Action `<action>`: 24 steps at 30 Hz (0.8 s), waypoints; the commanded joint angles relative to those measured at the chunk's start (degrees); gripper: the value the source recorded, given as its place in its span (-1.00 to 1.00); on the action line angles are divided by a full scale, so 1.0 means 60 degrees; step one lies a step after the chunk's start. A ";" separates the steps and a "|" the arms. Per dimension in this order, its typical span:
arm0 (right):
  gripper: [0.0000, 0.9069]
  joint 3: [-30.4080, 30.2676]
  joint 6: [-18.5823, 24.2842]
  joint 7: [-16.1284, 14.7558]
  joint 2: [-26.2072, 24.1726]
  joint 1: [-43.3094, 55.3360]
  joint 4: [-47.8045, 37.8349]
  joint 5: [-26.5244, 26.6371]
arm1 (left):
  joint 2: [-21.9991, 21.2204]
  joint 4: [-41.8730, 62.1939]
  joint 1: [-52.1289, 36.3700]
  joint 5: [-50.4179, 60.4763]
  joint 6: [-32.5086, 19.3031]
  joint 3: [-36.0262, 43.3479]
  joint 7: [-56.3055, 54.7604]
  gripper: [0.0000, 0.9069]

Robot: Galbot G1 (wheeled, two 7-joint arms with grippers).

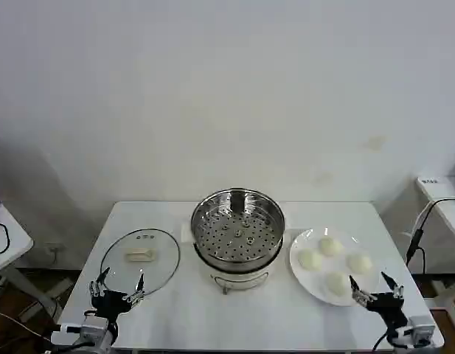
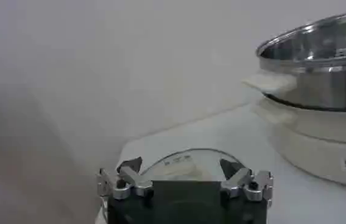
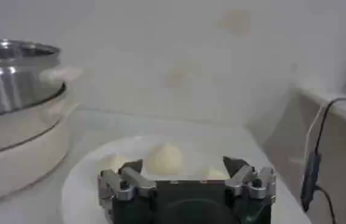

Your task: Take steamed baozi put them in steamer then cover it.

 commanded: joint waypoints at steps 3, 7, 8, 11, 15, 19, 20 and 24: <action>1.00 0.0163 -0.0404 -0.0127 -0.1471 0.0705 -0.0072 0.0106 | 0.0021 -0.0051 -0.0008 -0.0002 0.0005 -0.0001 0.0012 1.00; 1.00 -0.0197 -0.1208 -0.0058 -0.3119 0.1321 -0.0414 -0.0068 | 0.0034 -0.0122 -0.0027 0.0012 0.0014 0.0017 0.0033 1.00; 1.00 -0.0308 -0.1196 -0.0175 -0.3421 0.1530 -0.0524 -0.0112 | 0.0026 -0.0136 -0.0025 0.0015 0.0015 0.0020 0.0032 1.00; 1.00 -0.0636 -0.1366 -0.1158 -0.4228 0.2199 -0.0911 -0.0370 | 0.0021 -0.0186 0.0000 0.0025 0.0016 0.0035 0.0034 1.00; 1.00 -0.1332 -0.1660 -0.3398 -0.5477 0.3540 -0.1632 -0.1257 | 0.0005 -0.0271 0.0032 0.0036 0.0012 0.0038 0.0033 1.00; 1.00 -0.2720 -0.1937 -0.4815 -0.6545 0.5101 -0.2521 -0.2066 | -0.0126 -0.0275 -0.0014 0.0018 0.0003 -0.0017 0.0028 1.00; 1.00 -0.3241 -0.1973 -0.5183 -0.6691 0.5478 -0.2716 -0.2333 | -0.0153 -0.0287 -0.0031 -0.0003 0.0003 -0.0054 0.0035 1.00; 1.00 -0.5024 -0.1741 -0.6961 -0.7043 0.7585 -0.3556 -0.3461 | -0.0144 -0.0404 -0.0036 -0.0015 0.0016 -0.0182 0.0065 1.00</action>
